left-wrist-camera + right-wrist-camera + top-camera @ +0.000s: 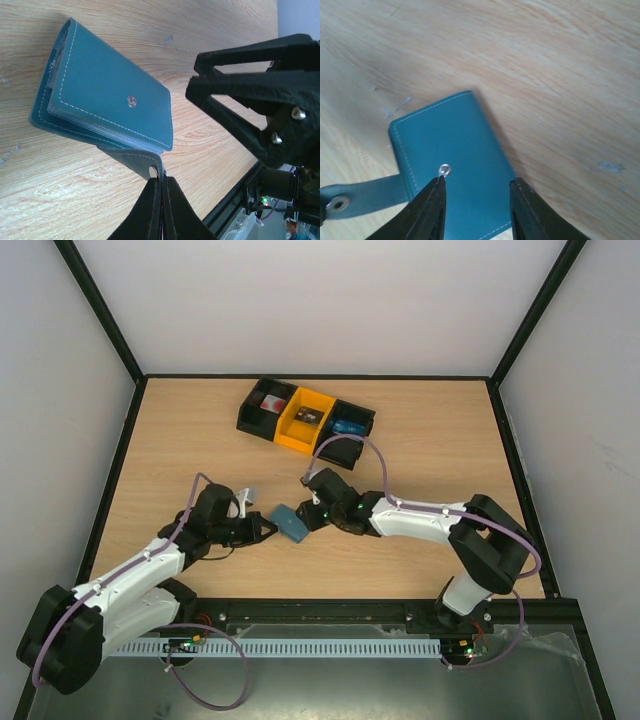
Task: Take the credit cards out of the card holder
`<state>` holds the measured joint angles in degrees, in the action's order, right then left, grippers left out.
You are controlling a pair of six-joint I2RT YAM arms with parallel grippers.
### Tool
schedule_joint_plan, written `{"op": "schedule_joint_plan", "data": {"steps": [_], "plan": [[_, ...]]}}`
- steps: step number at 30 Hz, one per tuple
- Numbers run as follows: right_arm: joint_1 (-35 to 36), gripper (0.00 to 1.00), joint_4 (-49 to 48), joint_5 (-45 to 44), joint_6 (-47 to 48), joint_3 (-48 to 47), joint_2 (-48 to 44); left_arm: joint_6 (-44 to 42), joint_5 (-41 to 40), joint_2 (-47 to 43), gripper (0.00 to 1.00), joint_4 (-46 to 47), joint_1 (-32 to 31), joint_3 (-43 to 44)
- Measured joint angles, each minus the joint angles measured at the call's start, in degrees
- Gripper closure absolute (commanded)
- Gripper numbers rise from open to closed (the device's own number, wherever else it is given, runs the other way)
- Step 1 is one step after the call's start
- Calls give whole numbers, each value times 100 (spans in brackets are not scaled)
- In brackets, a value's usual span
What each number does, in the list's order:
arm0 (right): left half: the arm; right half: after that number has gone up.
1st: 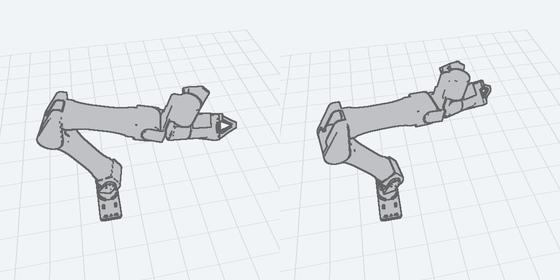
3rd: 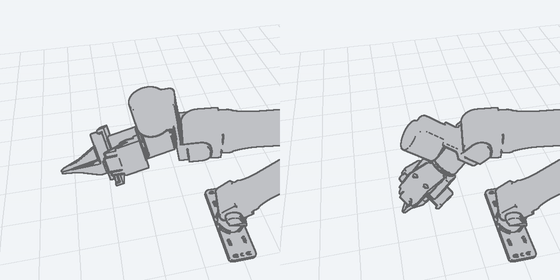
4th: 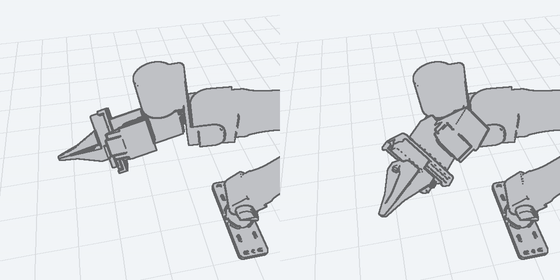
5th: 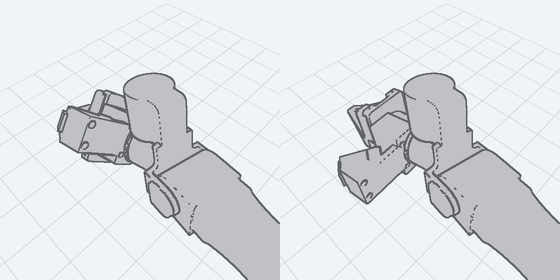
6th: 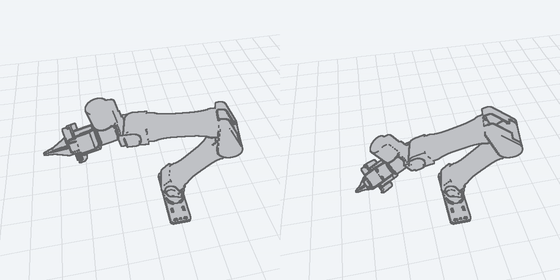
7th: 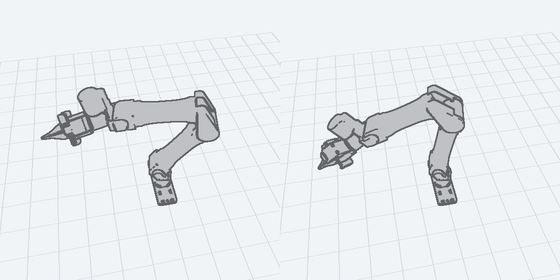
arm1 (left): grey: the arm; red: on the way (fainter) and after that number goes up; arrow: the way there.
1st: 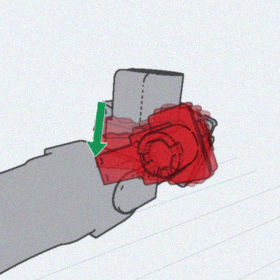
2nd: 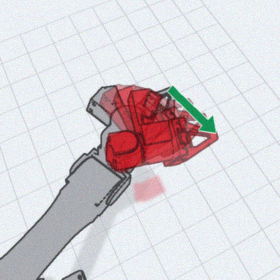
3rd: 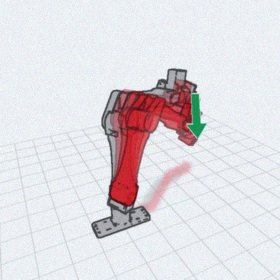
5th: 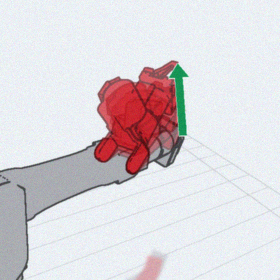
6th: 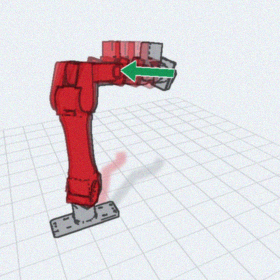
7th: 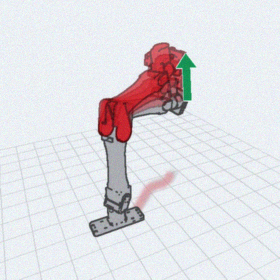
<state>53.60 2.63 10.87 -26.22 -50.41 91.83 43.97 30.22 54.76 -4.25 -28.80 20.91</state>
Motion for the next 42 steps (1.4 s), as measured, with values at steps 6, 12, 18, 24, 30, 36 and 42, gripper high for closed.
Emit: {"op": "schedule_joint_plan", "data": {"steps": [6,12,18,24,30,36,42], "plan": [[20,43,-83,343,328,234,-83,0,13,-52,98,-2,22,2],[98,40,-81,474,623,363,-90,15,48,-166,98,-33,24,39],[195,43,-81,457,789,361,-118,39,90,-236,98,-33,28,164],[195,63,-81,236,870,354,-118,57,107,-240,98,-42,37,166],[195,72,-92,35,868,330,-142,63,107,-238,98,-39,37,166],[197,76,-120,-251,811,330,-216,63,107,-240,98,-39,37,166],[197,78,-168,-476,798,330,-269,63,107,-240,98,-42,37,166]]}}
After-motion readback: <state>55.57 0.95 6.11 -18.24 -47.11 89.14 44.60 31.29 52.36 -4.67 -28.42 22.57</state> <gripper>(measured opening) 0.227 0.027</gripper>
